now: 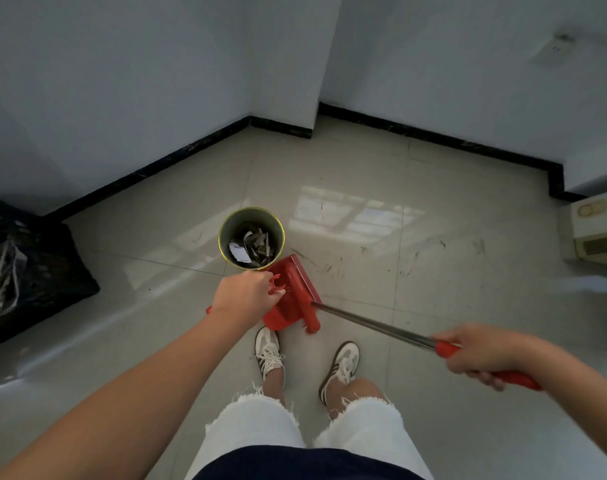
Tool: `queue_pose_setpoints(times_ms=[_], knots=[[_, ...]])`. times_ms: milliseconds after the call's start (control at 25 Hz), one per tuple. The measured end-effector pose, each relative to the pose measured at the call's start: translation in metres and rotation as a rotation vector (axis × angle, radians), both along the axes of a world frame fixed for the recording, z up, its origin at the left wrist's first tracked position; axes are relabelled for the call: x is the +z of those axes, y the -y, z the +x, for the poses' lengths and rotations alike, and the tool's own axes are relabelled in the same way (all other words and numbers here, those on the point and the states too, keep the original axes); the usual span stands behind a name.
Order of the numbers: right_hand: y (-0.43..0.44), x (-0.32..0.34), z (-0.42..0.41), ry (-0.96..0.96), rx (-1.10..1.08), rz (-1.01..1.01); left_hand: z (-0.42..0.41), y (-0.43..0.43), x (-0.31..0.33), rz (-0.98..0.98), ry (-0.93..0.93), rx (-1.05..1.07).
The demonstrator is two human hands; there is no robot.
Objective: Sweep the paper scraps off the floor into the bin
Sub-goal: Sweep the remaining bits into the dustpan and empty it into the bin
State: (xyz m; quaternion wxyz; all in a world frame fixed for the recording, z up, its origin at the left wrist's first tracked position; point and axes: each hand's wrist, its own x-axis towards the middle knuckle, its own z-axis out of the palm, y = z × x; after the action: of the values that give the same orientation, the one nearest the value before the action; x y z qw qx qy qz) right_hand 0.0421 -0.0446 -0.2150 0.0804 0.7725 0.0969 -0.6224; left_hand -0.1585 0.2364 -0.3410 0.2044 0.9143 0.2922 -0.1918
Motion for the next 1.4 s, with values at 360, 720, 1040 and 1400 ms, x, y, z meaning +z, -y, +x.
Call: queue_pose_setpoints(times_ms=[360,720,1040,1400], knots=[[0.085,-0.001,0.042,0.279,-0.123,0.126,-0.017,0.06,0.049,0.05,0.075,0.114],[0.14,-0.034,0.122,0.223,-0.228,0.019,-0.08,0.109,0.169,0.299,0.485,0.518],[0.132,-0.031,0.131,0.041,-0.147,-0.054,-0.127,0.149,0.192,-0.01,0.771,1.171],[0.079,-0.016,0.12,0.097,0.04,-0.036,-0.209,0.203,0.102,-0.385,0.92,1.935]])
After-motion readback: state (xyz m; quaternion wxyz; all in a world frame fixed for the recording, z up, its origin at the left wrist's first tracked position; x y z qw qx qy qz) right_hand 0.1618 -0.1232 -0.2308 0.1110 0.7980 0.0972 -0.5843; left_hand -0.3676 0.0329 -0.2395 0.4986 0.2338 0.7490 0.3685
